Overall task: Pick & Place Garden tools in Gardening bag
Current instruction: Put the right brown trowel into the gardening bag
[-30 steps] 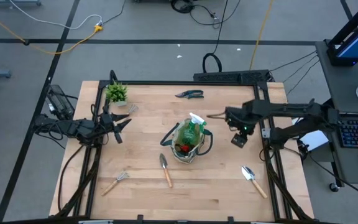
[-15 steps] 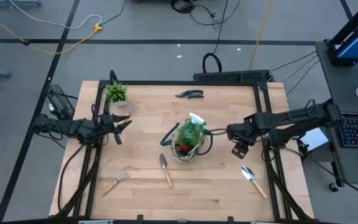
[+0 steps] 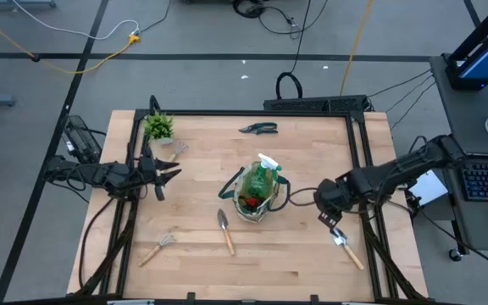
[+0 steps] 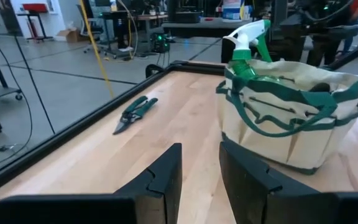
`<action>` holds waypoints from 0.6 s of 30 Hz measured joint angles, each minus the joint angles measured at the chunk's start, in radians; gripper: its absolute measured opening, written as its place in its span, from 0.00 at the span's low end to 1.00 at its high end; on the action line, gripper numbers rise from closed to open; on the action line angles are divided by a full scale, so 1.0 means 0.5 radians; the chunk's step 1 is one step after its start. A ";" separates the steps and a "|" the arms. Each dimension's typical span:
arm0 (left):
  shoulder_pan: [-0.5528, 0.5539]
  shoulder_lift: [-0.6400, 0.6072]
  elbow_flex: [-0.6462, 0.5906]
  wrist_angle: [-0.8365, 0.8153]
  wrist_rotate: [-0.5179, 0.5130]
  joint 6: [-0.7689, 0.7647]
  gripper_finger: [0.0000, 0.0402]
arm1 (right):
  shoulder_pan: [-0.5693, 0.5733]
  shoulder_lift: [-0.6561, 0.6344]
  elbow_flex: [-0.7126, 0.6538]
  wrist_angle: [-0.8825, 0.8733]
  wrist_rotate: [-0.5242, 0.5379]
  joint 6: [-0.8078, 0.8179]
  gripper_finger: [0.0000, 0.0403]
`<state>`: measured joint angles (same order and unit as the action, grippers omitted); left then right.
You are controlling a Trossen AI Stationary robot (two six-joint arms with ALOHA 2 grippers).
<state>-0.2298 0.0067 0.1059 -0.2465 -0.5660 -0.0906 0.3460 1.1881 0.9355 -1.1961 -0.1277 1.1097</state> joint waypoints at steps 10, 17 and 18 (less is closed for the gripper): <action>0.000 0.000 0.000 -0.038 0.000 0.018 0.28 | 0.330 0.001 0.000 0.036 0.095 0.488 0.51; 0.001 0.000 0.000 -0.039 -0.001 0.021 0.28 | 0.467 0.002 0.000 0.037 0.093 0.674 0.51; 0.000 -0.001 0.000 -0.039 -0.001 0.021 0.28 | 0.484 0.002 -0.001 0.037 0.092 0.699 0.51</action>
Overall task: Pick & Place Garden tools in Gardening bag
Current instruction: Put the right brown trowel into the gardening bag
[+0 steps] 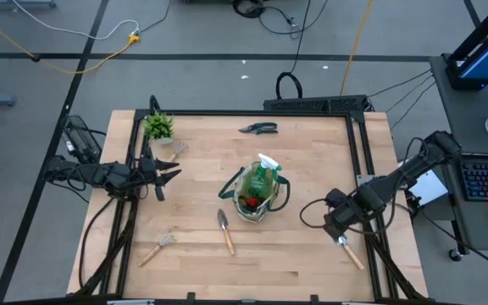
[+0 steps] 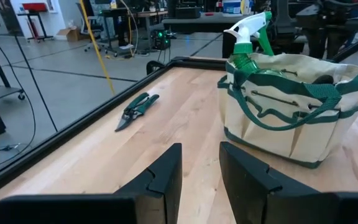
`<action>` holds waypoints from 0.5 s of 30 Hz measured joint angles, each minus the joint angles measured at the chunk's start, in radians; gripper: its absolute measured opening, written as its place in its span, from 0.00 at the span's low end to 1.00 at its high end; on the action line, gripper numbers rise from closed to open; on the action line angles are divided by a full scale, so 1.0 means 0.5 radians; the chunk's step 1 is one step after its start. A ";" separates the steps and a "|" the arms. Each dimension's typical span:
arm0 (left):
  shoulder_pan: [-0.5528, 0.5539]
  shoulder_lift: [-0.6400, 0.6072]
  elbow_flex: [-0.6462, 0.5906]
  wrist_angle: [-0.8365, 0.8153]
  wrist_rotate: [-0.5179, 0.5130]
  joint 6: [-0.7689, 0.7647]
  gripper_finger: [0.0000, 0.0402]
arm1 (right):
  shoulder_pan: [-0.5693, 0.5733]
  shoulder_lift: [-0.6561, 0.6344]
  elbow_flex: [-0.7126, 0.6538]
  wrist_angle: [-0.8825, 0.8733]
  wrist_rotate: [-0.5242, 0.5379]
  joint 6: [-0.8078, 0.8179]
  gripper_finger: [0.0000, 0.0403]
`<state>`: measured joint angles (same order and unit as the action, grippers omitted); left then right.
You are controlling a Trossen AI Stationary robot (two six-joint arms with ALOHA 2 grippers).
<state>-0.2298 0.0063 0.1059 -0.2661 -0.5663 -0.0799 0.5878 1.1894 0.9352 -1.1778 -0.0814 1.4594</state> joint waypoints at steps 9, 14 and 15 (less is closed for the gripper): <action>0.000 0.001 0.000 0.000 0.000 0.002 0.28 | 0.142 0.023 0.000 0.001 -0.195 0.243 0.51; 0.001 0.001 0.000 -0.016 -0.001 0.002 0.28 | 0.246 0.077 0.000 0.064 -0.316 0.411 0.51; 0.001 0.001 0.000 -0.030 0.000 0.001 0.28 | 0.266 0.087 0.000 0.086 -0.321 0.458 0.51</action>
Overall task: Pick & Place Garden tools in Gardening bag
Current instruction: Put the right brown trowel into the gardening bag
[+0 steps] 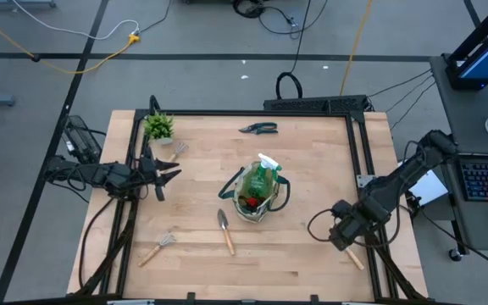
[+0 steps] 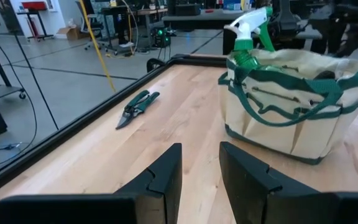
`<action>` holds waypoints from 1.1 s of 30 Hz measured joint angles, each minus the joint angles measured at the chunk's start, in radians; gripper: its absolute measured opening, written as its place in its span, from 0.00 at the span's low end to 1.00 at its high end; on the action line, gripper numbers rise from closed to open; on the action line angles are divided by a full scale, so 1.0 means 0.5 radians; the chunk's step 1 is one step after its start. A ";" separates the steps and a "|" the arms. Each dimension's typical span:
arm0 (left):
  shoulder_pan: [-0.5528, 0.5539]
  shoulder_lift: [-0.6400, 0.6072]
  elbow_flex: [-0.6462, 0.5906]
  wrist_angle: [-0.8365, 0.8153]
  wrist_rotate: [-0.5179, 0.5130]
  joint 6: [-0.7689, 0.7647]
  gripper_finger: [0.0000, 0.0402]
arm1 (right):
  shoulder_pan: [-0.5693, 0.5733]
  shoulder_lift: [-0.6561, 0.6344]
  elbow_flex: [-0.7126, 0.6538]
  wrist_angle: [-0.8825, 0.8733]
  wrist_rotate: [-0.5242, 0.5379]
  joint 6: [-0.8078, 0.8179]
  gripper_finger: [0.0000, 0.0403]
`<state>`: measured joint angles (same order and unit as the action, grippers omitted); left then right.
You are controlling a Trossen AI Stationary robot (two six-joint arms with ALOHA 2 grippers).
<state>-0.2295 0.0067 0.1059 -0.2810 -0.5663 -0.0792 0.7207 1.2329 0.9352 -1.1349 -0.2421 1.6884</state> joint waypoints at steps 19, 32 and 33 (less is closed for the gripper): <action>-0.001 -0.001 0.000 -0.012 -0.001 -0.008 0.28 | 0.319 0.200 -0.001 0.294 -0.255 0.949 0.51; -0.001 -0.001 0.000 -0.012 -0.001 -0.007 0.28 | 0.450 0.314 -0.001 0.433 -0.309 1.256 0.51; 0.000 -0.001 0.000 -0.012 -0.001 -0.007 0.28 | 0.450 0.319 -0.001 0.435 -0.308 1.259 0.51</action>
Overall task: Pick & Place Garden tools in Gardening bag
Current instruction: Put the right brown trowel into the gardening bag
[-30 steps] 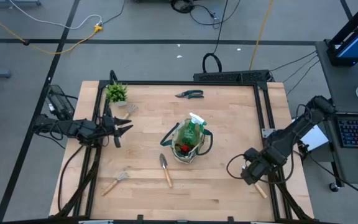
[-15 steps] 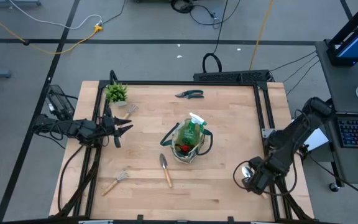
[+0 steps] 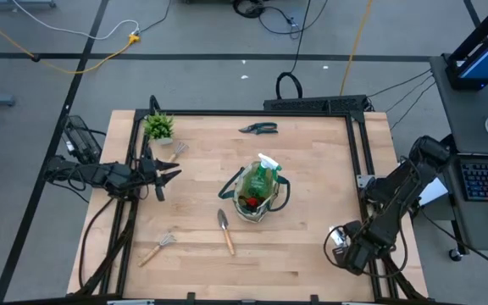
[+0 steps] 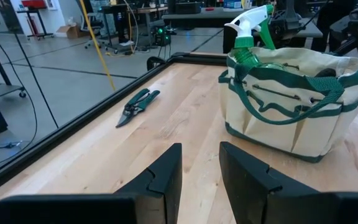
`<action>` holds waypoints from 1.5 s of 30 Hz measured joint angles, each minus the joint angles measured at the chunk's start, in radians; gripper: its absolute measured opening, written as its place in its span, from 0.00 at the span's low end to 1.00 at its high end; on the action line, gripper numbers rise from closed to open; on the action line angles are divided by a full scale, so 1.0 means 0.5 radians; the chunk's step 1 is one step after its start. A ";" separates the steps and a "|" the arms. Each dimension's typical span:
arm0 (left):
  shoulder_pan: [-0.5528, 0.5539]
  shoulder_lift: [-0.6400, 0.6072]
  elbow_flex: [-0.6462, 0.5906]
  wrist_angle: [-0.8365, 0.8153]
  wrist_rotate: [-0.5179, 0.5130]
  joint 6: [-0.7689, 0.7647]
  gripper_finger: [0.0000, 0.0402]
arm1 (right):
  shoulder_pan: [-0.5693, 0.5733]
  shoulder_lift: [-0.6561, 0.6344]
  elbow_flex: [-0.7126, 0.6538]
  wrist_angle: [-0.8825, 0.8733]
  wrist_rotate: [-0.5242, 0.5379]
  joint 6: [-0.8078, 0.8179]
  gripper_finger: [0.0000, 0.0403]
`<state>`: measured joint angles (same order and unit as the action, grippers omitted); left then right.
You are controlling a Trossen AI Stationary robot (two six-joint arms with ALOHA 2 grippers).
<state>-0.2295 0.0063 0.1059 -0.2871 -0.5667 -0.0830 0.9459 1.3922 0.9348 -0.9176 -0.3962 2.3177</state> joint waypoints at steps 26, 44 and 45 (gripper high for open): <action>0.000 0.000 0.000 0.001 0.000 -0.056 0.28 | -0.154 0.263 -0.311 0.341 -0.009 -0.164 0.51; 0.000 0.000 0.000 0.001 0.049 -0.062 0.28 | -0.175 0.266 -0.424 0.580 -0.214 -0.286 0.37; 0.000 0.000 0.000 0.001 0.049 -0.062 0.28 | -0.175 0.267 -0.424 0.579 -0.213 -0.294 0.34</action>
<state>-0.2296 0.0065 0.1059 -0.2867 -0.5423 -0.1139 0.8585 1.5257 0.7226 -0.6281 -0.5025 2.1708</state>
